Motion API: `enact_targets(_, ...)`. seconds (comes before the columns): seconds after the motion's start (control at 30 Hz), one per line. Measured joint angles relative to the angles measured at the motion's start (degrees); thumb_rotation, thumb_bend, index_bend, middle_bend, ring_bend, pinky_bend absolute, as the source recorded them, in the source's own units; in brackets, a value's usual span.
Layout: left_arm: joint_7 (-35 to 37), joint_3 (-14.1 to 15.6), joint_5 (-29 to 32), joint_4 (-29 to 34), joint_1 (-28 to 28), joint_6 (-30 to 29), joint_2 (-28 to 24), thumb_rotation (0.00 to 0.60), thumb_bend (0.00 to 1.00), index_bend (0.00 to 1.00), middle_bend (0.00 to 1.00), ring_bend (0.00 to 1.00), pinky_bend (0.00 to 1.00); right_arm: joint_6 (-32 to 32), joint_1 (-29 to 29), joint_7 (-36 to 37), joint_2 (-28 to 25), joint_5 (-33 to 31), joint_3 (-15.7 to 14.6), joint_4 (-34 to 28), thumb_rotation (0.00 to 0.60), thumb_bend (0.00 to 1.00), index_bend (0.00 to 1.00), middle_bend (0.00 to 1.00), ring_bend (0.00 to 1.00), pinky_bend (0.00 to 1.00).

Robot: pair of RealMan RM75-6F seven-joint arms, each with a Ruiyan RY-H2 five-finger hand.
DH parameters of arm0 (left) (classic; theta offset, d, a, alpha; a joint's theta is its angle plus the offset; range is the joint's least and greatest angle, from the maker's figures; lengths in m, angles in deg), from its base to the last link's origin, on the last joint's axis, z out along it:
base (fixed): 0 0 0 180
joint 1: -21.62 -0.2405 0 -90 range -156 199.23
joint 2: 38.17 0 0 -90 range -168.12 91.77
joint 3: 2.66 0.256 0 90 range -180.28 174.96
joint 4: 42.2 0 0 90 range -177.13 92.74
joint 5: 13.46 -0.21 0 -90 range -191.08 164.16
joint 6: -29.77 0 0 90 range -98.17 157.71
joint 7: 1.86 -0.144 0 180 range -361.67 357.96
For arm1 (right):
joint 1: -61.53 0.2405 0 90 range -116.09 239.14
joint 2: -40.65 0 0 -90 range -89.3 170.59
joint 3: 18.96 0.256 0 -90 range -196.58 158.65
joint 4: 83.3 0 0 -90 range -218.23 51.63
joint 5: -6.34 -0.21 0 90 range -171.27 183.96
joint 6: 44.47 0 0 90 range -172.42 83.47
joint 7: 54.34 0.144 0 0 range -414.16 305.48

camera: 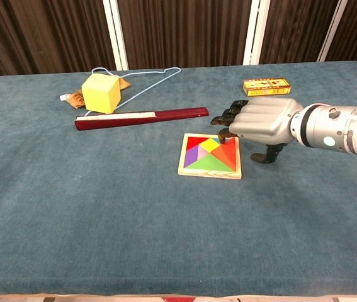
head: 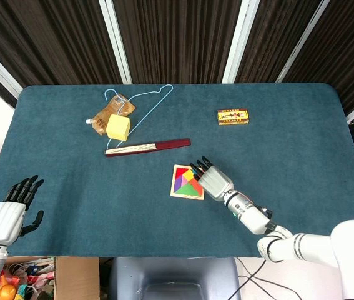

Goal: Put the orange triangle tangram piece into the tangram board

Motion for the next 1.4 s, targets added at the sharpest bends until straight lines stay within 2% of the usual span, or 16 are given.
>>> enact_targets(0.37,-0.2,0.0,-0.1,0.1,0.0,-0.1,0.0,0.600,0.48,0.00,0.00,0.00,0.14,1.7,-1.2,2.5,-2.3,2.7,-0.4,-2.3,0.600,0.55,0.32,0.00,0.00,0.00)
enact_targets(0.5,0.0,0.1,-0.4,0.2,-0.1,-0.6,0.0,0.600,0.48,0.00,0.00,0.00,0.13,3.8,-2.7,5.0,-4.0,4.7,-0.7,-4.7,0.600,0.55,0.25,0.00,0.00,0.00)
enact_targets(0.57,0.4,0.1,-0.7,0.1,-0.2,-0.9,-0.1,0.600,0.48,0.00,0.00,0.00,0.13,6.2,-4.2,7.0,-5.2,6.6,-1.2,-6.4,0.600,0.50,0.17,0.00,0.00,0.00)
enact_targets(0.67,1.1,0.2,-1.0,0.0,-0.3,-1.4,-0.2,0.600,0.48,0.00,0.00,0.00,0.13,11.4,-7.6,9.6,-7.1,9.5,-2.3,-8.8,0.600,0.28,0.04,0.00,0.00,0.00)
enact_targets(0.7,1.4,0.2,-1.1,-0.1,-0.4,-1.6,-0.2,0.600,0.48,0.00,0.00,0.00,0.12,13.4,-8.9,10.3,-7.8,10.3,-2.8,-9.6,0.600,0.23,0.01,0.00,0.00,0.00)
enact_targets(0.77,1.9,0.2,-1.3,-0.2,-0.5,-2.0,-0.2,0.600,0.48,0.00,0.00,0.00,0.12,18.5,-12.7,12.2,-9.6,11.8,-4.0,-11.5,0.600,0.19,0.00,0.00,0.00,0.00)
enact_targets(0.93,1.9,0.3,-1.6,-0.3,-0.8,-2.4,-0.2,0.600,0.48,0.00,0.00,0.00,0.11,30.6,-24.3,16.1,-15.3,12.3,-6.9,-16.8,0.600,0.18,0.00,0.00,0.00,0.00)
enact_targets(1.07,0.9,0.6,-0.8,0.5,-1.0,-1.5,-0.6,0.600,0.48,0.00,0.00,0.00,0.11,39.5,-32.5,19.0,-17.7,11.8,-8.0,-18.9,0.600,0.18,0.00,0.00,0.00,0.00)
enact_targets(1.27,-1.5,0.8,1.2,3.0,-1.3,0.0,-1.7,0.600,0.48,0.00,0.00,0.00,0.12,50.1,-41.2,24.0,-18.1,11.7,-7.7,-18.6,0.600,0.18,0.00,0.00,0.00,0.00)
enact_targets(1.4,-2.2,0.5,0.8,3.6,-2.0,-2.2,-1.9,0.600,0.48,0.00,0.00,0.00,0.12,54.2,-44.4,27.0,-18.0,12.7,-6.7,-17.6,0.600,0.18,0.00,0.00,0.00,0.00)
